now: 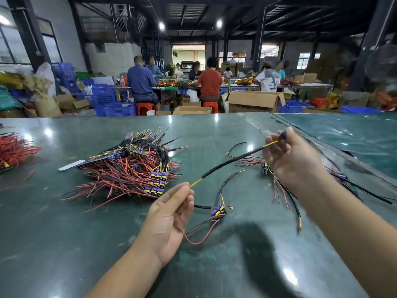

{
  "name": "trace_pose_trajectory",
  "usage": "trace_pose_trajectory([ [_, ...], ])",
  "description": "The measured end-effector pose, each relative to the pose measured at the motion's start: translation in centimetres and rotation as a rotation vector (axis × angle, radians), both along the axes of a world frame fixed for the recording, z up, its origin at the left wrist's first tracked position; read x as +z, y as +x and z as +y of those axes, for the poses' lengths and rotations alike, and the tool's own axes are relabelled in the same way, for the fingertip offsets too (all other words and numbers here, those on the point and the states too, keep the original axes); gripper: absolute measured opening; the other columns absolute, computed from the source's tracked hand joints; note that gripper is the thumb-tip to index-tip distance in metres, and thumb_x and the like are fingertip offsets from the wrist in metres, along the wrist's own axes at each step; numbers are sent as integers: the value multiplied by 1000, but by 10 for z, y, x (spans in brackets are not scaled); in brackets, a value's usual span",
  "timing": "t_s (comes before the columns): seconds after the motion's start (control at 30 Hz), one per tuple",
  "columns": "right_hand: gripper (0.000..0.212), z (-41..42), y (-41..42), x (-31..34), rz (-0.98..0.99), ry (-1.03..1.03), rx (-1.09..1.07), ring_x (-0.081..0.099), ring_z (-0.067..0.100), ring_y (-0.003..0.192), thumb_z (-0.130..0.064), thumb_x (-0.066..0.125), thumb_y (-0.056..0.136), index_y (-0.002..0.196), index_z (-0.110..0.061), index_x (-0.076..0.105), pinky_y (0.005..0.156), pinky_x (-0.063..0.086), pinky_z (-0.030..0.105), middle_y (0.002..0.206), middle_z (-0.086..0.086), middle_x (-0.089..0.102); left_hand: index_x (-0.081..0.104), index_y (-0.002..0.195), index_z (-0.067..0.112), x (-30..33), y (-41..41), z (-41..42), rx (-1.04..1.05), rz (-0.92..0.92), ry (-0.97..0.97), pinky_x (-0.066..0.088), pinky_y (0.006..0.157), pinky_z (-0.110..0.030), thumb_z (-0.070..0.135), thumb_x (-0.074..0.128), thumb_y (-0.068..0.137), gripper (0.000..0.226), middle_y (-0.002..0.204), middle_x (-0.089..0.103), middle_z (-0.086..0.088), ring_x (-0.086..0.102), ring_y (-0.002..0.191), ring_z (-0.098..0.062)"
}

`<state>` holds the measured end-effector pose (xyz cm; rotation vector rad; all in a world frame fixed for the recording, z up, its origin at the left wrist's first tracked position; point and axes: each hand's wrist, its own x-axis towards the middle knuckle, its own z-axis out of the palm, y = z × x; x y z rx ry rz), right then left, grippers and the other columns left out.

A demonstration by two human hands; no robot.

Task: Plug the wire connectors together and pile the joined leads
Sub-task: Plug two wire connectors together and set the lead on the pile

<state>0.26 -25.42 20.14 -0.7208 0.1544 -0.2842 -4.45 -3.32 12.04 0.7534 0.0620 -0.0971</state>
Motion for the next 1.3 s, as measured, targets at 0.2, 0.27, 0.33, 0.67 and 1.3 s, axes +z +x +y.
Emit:
trace_pose_trajectory([
  [0.2, 33, -23, 37, 54, 168, -438, 143, 37, 6, 41, -33, 34, 102, 79, -12, 46, 39, 35, 14, 60, -4, 40, 77, 86, 10, -5, -9, -5, -294, -112, 214, 55, 53, -22, 9, 75, 66, 20, 74, 71, -11, 67, 58, -14],
  [0.27, 31, -26, 52, 63, 218, -682, 175, 34, 7, 44, -30, 36, 102, 78, -12, 45, 36, 32, 14, 60, -2, 39, 76, 95, 13, -6, -7, -3, -302, -115, 242, 56, 55, -23, 13, 75, 68, 28, 77, 71, -9, 67, 61, -15],
  [0.33, 30, -27, 67, 56, 298, -967, 174, 32, 8, 48, -26, 40, 101, 75, -11, 45, 35, 30, 14, 61, 0, 39, 76, 96, 14, -6, -5, 0, -267, -102, 249, 56, 55, -24, 17, 71, 67, 30, 76, 70, -8, 66, 60, -14],
  [0.67, 10, -36, 103, -54, 589, -2195, -160, 60, 30, 90, -18, 58, 82, 87, -10, 55, 68, 40, 29, 101, 14, 63, 77, 87, 16, -7, 3, 8, -216, -82, 220, 55, 54, -21, 28, 73, 53, 37, 70, 67, -4, 62, 57, -11],
  [1.3, 57, 16, 32, -71, -273, -2252, 373, 21, 15, 143, -2, 50, 81, 135, -20, 51, 107, 3, 9, 152, 1, 35, 70, 84, 25, -30, 25, 19, 190, -360, 1152, 48, 77, -16, 1, 59, 87, 28, 82, 72, 7, 65, 82, -7],
])
